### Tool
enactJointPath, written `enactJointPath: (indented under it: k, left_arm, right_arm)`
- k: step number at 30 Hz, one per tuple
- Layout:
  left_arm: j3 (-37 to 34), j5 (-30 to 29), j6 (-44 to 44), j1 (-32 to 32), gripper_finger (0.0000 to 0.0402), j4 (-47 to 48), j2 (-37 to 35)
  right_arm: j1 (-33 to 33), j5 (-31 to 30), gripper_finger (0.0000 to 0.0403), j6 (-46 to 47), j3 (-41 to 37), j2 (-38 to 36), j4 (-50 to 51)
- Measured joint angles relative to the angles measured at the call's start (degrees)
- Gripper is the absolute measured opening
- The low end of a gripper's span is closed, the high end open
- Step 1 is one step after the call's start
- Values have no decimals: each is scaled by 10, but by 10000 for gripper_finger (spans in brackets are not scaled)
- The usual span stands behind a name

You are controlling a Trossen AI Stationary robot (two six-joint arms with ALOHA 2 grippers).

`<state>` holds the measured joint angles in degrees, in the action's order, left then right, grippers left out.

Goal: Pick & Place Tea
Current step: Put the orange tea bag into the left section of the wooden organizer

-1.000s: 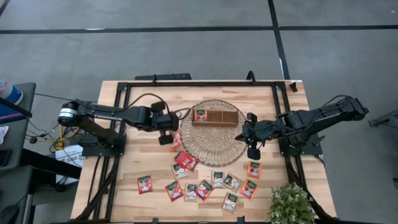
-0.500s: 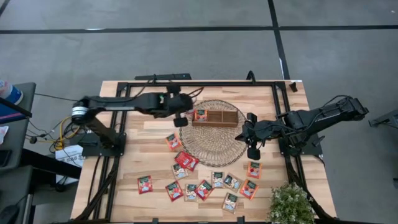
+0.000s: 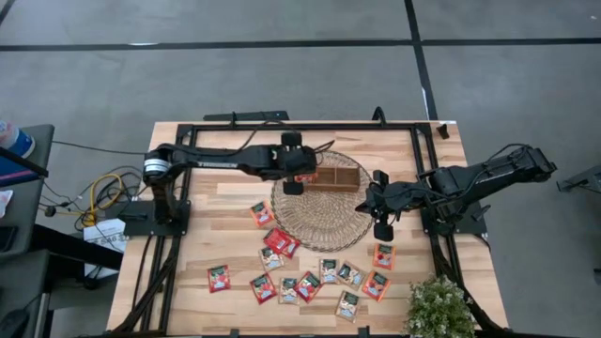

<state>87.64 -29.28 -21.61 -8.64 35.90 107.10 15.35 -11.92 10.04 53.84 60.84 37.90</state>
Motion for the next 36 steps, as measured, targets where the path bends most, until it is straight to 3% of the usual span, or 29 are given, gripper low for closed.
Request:
enactJointPath:
  k: [21, 36]
  left_arm:
    - [-2, -27, -11, -4, 0, 29, 46]
    - [-2, 10, -22, -4, 0, 31, 45]
  right_arm:
    - [0, 0, 0, 0, 0, 0, 7]
    - [0, 0, 0, 0, 0, 0, 7]
